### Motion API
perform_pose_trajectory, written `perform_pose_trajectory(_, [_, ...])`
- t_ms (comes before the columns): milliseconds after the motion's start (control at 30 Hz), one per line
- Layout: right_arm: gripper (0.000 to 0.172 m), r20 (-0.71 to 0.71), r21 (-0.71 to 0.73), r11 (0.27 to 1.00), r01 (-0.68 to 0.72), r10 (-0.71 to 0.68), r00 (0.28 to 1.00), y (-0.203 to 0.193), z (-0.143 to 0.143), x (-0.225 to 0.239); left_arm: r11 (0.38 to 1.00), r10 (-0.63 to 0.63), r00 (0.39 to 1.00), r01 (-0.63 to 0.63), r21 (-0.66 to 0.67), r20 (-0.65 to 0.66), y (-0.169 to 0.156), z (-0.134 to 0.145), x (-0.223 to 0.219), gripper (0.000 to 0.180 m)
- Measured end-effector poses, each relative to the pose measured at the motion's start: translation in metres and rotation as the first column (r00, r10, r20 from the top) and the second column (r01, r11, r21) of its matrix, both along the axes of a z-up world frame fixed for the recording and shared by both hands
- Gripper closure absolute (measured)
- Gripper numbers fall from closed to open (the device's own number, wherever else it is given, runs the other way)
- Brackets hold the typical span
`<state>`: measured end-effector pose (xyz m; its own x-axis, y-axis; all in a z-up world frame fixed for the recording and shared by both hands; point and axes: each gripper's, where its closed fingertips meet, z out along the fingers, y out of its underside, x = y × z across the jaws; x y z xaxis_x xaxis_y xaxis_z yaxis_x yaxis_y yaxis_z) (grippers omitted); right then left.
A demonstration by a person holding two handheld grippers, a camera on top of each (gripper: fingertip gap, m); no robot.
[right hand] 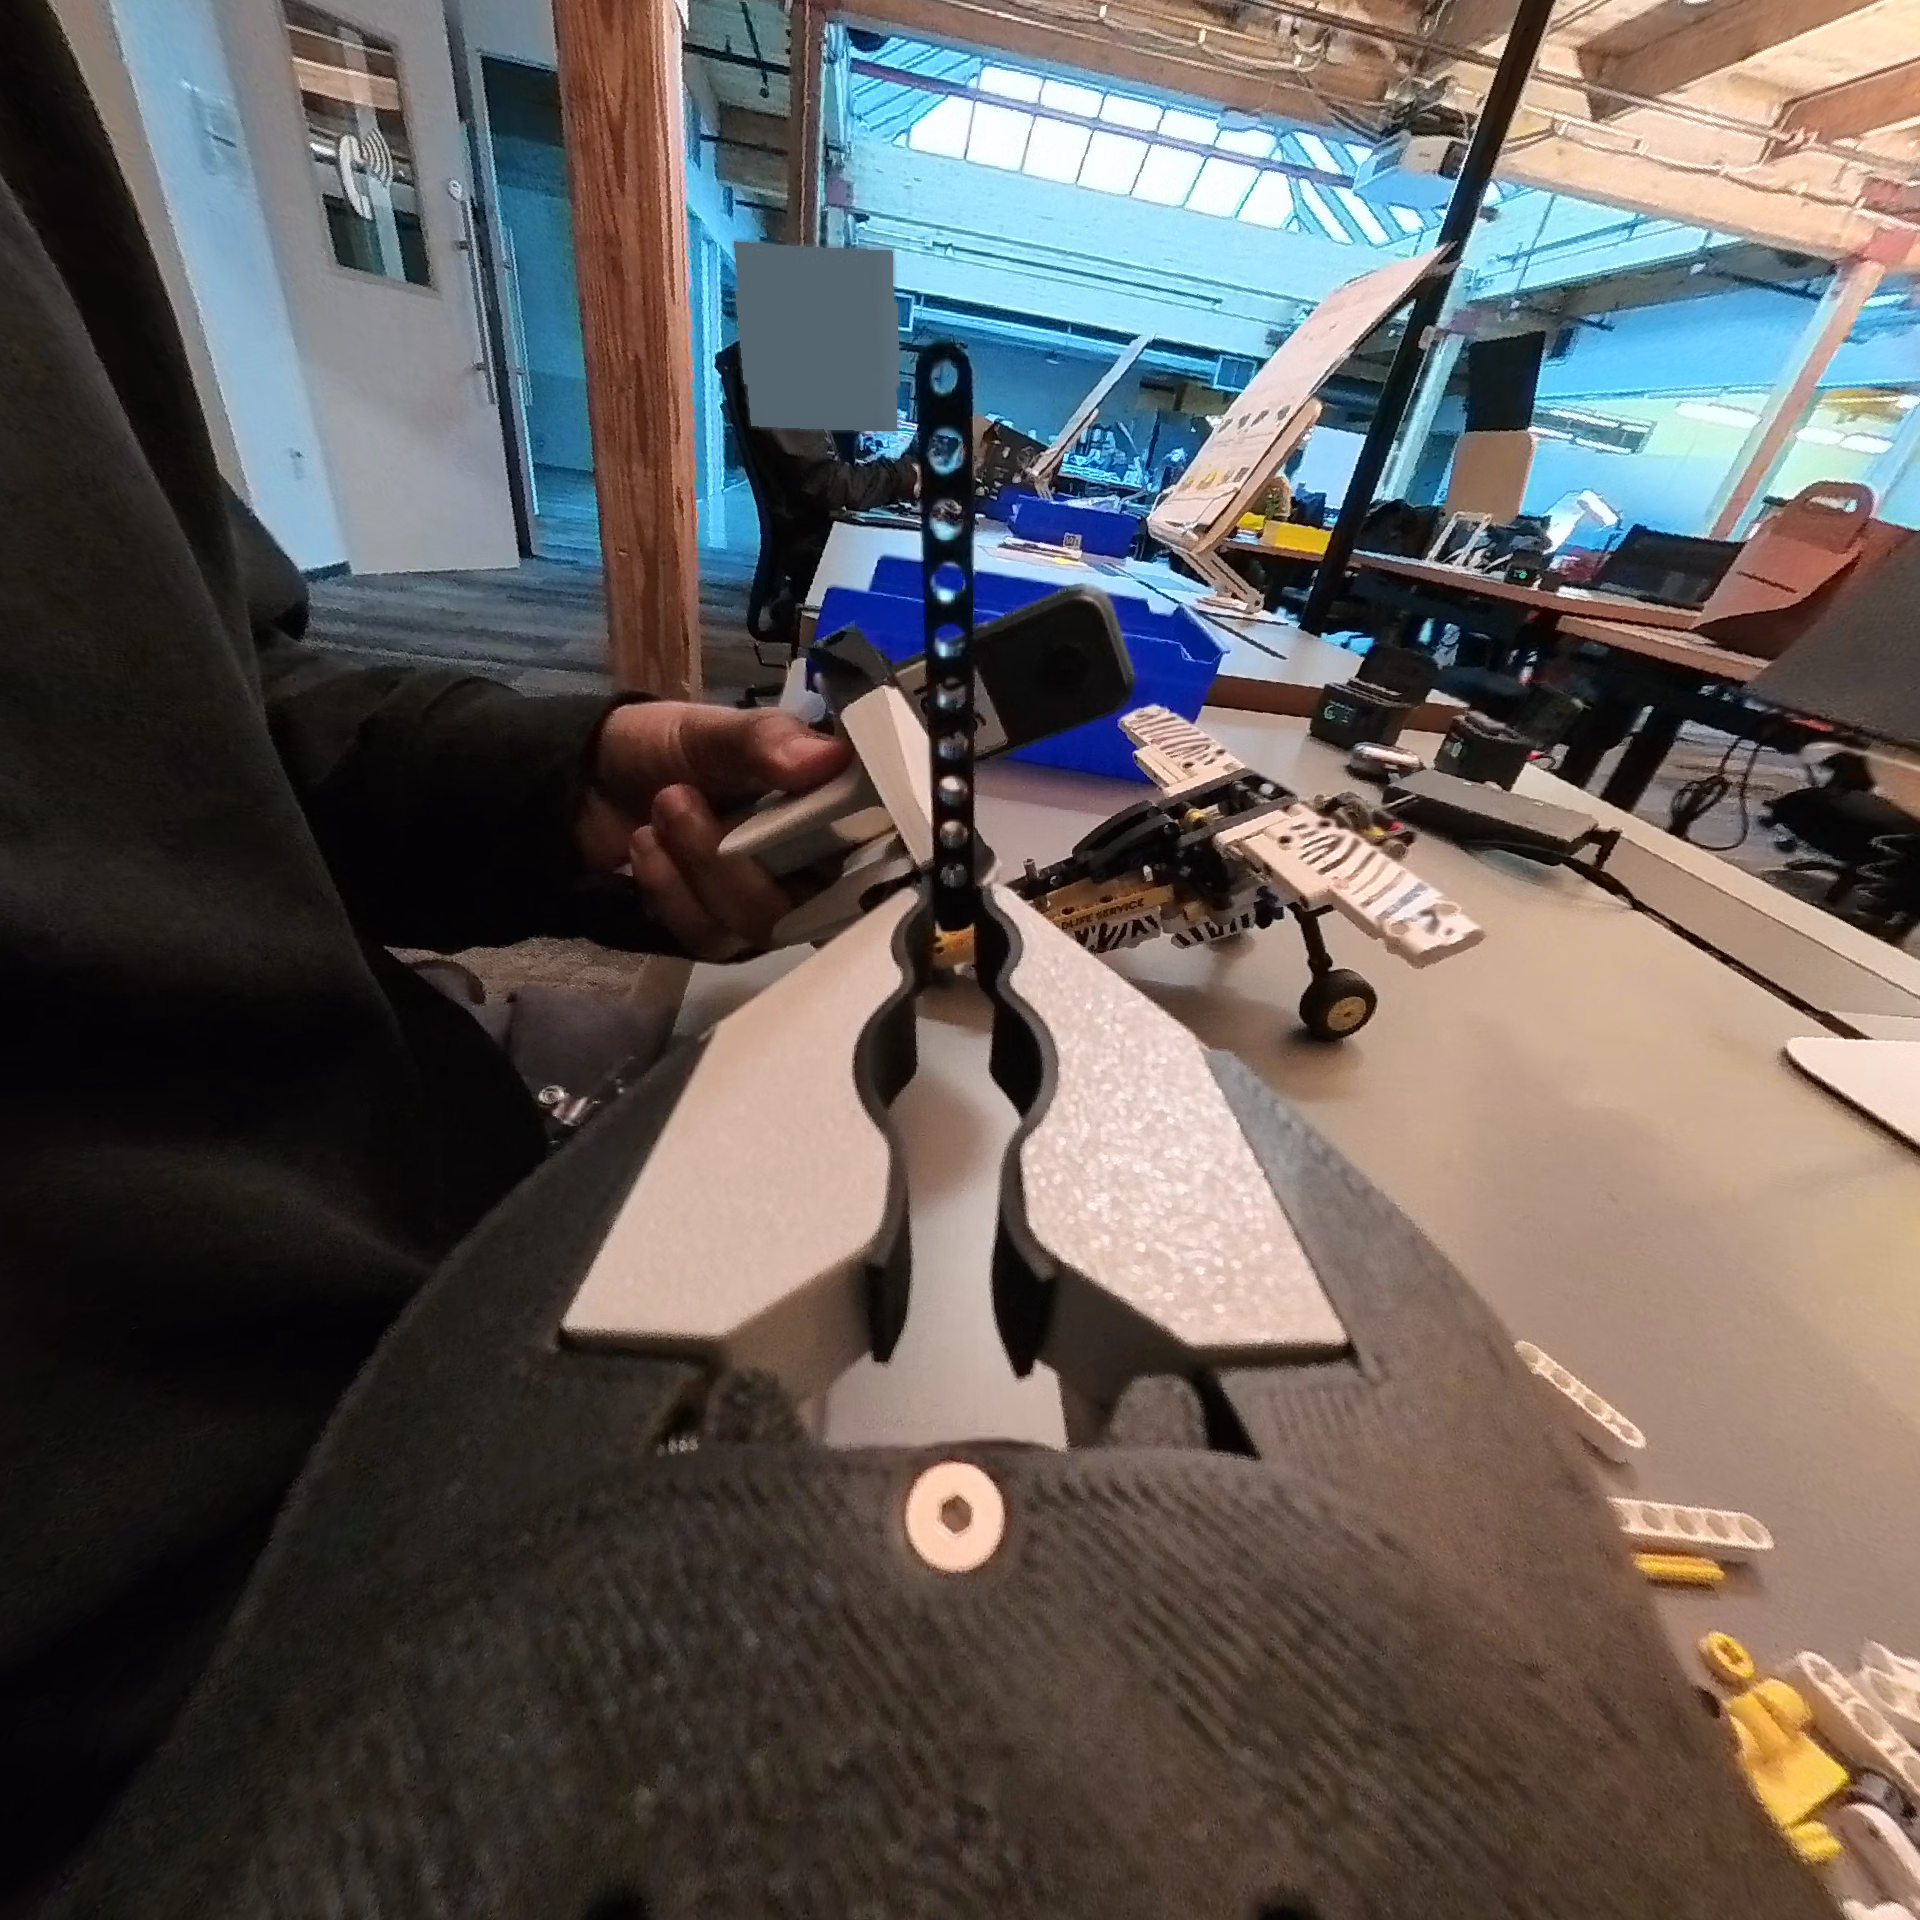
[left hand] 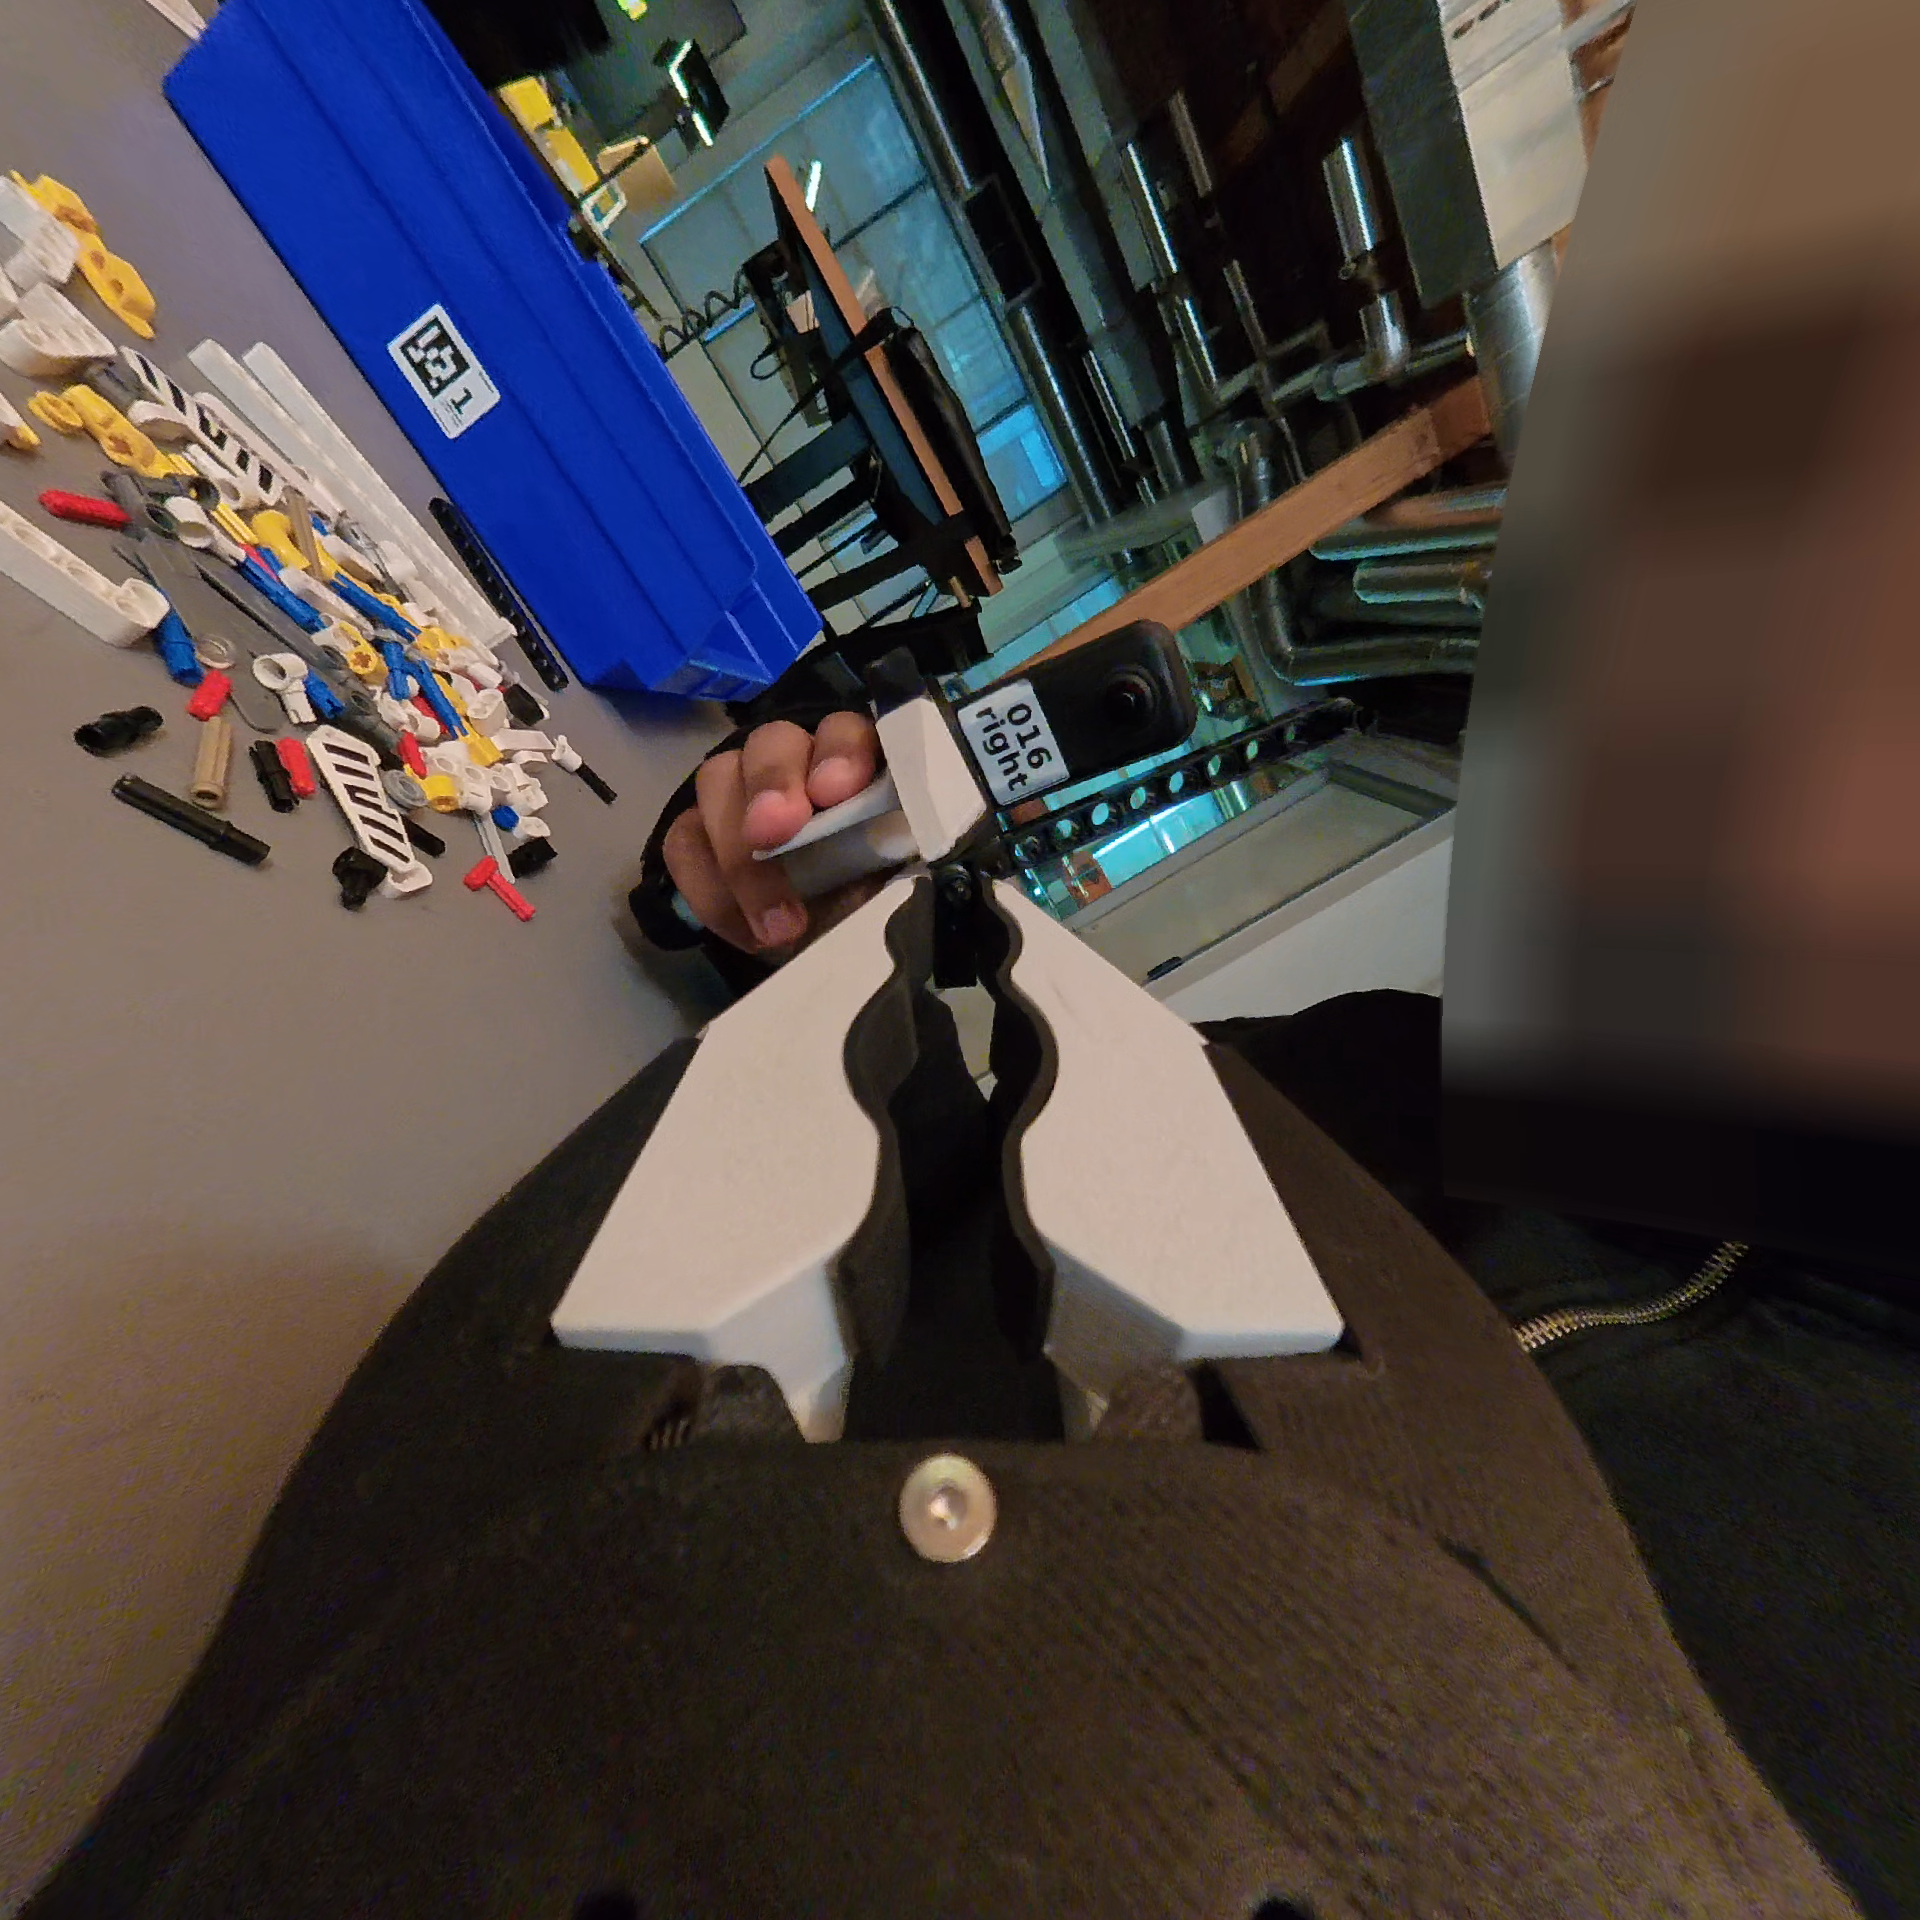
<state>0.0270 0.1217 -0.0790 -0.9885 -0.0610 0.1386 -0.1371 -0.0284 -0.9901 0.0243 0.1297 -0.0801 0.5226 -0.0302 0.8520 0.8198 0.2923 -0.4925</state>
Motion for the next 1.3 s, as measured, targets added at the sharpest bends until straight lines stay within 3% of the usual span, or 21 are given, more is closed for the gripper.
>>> perform_pose_trajectory(200, [0.167,0.029,0.008,1.000,0.015,-0.015,0.999,0.011,0.001,-0.009,0.999,0.035,0.999,-0.035,0.021,0.015,0.003,0.000,-0.008,0.178])
perform_pose_trajectory(267, [0.167,0.080,-0.088,0.994,0.057,-0.050,0.996,0.039,0.019,-0.023,0.974,0.172,0.983,-0.181,0.137,0.069,-0.035,0.009,-0.027,0.179])
perform_pose_trajectory(333, [0.167,0.096,-0.151,0.981,0.118,-0.104,0.990,0.066,0.032,-0.037,0.961,0.277,0.961,-0.277,0.011,0.020,-0.066,-0.003,-0.034,0.179])
perform_pose_trajectory(400, [0.167,0.106,-0.165,0.977,0.138,-0.121,0.987,0.075,0.035,-0.042,0.954,0.296,0.955,-0.296,-0.046,-0.014,-0.077,-0.003,-0.030,0.179])
perform_pose_trajectory(733, [0.168,0.172,-0.135,0.988,0.073,-0.049,0.984,0.055,0.023,-0.035,0.976,0.204,0.979,-0.203,0.076,-0.007,-0.045,0.010,-0.021,0.179])
perform_pose_trajectory(867, [0.167,0.251,0.152,0.983,0.099,-0.135,0.959,0.038,-0.017,-0.042,0.977,0.202,0.979,-0.200,0.074,-0.028,-0.043,0.012,-0.018,0.179])
perform_pose_trajectory(967, [0.167,0.166,0.460,0.874,0.159,-0.261,0.951,0.032,-0.062,-0.045,0.975,0.209,0.977,-0.205,0.080,-0.046,-0.044,0.015,-0.018,0.178])
perform_pose_trajectory(1033, [0.166,0.055,0.584,0.782,0.215,-0.303,0.951,0.032,-0.080,-0.047,0.976,0.207,0.977,-0.202,0.084,-0.052,-0.043,0.016,-0.017,0.179])
perform_pose_trajectory(1233, [0.167,-0.066,0.791,0.568,0.229,-0.292,0.954,0.037,-0.121,-0.039,0.979,0.202,0.976,-0.199,0.046,-0.087,-0.036,0.014,-0.014,0.178])
perform_pose_trajectory(1300, [0.167,-0.090,0.795,0.555,0.244,-0.289,0.953,0.035,-0.124,-0.039,0.979,0.204,0.974,-0.203,0.023,-0.099,-0.035,0.012,-0.014,0.178])
